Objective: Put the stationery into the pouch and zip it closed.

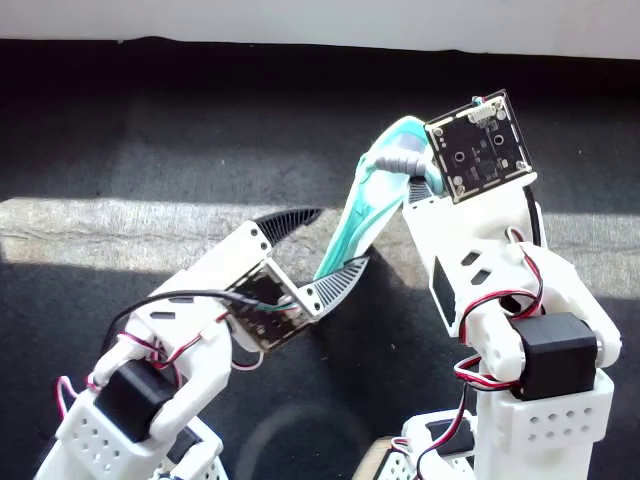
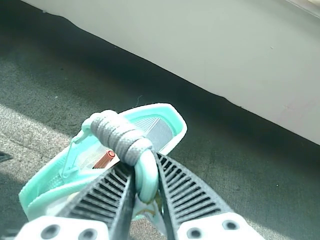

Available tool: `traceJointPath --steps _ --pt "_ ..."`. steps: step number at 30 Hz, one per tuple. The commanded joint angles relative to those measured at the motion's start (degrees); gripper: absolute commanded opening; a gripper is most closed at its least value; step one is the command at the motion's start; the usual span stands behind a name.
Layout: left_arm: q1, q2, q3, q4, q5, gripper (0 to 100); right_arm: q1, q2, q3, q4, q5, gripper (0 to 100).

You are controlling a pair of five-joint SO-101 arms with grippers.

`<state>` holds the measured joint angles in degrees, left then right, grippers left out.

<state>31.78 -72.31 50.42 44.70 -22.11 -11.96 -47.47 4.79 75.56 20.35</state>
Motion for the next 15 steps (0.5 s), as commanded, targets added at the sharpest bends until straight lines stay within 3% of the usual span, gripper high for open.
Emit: traceJointPath --steps 1,15 --pt "-1.63 0.04 1.71 -2.20 0.62 25 0.22 -0.57 -0.66 -1.01 0.26 0.6" --pt "-0.48 0.13 8.48 -10.29 8.97 24 0.22 -0.57 -0.22 -1.10 0.26 0.6"
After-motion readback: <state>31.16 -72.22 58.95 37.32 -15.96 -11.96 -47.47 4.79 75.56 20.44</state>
